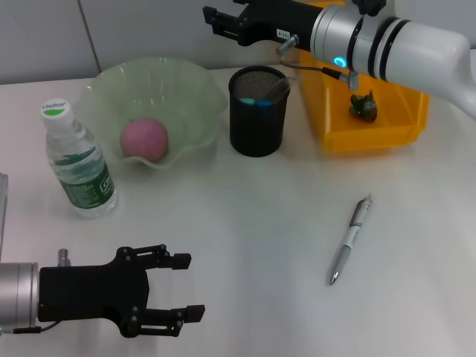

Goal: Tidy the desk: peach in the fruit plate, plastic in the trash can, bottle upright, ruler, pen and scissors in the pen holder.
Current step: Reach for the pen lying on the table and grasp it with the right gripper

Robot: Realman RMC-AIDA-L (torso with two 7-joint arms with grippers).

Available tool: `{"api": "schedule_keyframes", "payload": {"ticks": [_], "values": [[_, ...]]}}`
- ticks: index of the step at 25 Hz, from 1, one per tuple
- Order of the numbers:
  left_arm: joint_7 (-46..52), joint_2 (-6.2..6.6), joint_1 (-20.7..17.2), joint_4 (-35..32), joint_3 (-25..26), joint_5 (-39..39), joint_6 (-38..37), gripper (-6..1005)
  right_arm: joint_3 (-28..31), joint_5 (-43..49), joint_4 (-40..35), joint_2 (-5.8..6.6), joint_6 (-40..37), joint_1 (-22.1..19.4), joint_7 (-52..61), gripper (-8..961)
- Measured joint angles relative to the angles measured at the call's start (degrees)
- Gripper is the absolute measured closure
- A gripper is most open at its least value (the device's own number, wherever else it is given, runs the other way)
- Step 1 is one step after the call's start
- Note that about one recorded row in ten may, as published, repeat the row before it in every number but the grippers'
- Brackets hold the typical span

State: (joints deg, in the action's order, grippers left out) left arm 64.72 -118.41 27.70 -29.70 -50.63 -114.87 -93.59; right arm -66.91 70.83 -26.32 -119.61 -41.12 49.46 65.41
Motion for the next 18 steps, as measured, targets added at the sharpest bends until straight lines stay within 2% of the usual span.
{"api": "schedule_keyframes", "payload": {"ticks": [5, 8, 9, 10, 14, 18], "values": [[-0.47, -0.05, -0.18, 0.0, 0.01, 0.01, 0.0, 179, -0.09, 0.0, -2.28, 0.01, -2.03, -1.63, 0.43, 336], [-0.9, -0.06, -0.53, 0.0, 0.23, 0.35, -0.18, 179, -0.11, 0.0, -7.22, 0.02, -7.65, -5.52, 2.25, 336], [-0.92, -0.07, -0.58, 0.02, 0.45, 0.56, -0.29, 179, -0.08, 0.01, -11.79, 0.18, -11.78, -8.5, 5.54, 336], [-0.92, -0.07, -0.62, 0.09, 0.69, 0.76, -0.38, 179, -0.08, 0.01, -11.79, 0.18, -11.78, -8.5, 5.54, 336], [-0.92, -0.2, -0.83, 1.18, 0.87, 2.54, -0.62, 179, -0.09, 0.85, -22.41, 0.62, -20.44, -14.15, 13.71, 335], [-1.98, -0.29, -0.94, 3.67, 0.64, 3.01, -0.57, 179, 2.18, 7.45, -33.34, 0.78, -29.92, -18.62, 22.0, 335]]}}
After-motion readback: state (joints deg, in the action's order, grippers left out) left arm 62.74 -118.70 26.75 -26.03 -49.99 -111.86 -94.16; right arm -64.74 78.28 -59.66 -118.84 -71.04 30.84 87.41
